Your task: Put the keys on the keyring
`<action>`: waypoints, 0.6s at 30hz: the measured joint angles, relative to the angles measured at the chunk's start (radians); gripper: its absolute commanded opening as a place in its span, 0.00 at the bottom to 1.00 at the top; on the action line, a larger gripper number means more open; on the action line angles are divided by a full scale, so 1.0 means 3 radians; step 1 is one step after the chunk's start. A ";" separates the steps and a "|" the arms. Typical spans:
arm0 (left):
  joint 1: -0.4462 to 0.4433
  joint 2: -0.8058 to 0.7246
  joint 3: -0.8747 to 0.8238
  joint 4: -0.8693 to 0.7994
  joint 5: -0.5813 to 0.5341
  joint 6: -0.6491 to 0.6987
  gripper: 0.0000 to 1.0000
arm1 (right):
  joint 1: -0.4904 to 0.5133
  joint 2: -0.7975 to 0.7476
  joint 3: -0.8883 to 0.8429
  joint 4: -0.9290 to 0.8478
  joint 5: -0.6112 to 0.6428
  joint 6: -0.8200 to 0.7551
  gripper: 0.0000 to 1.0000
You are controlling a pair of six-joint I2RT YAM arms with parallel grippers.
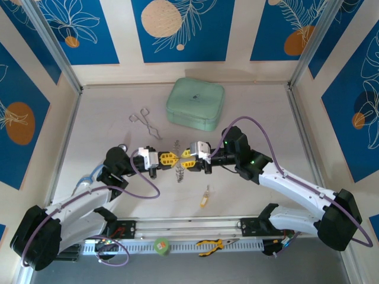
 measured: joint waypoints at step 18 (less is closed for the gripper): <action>-0.0004 0.0001 0.0000 -0.0025 0.0127 0.0011 0.00 | -0.0004 -0.0001 0.0028 0.0003 -0.0141 0.0048 0.23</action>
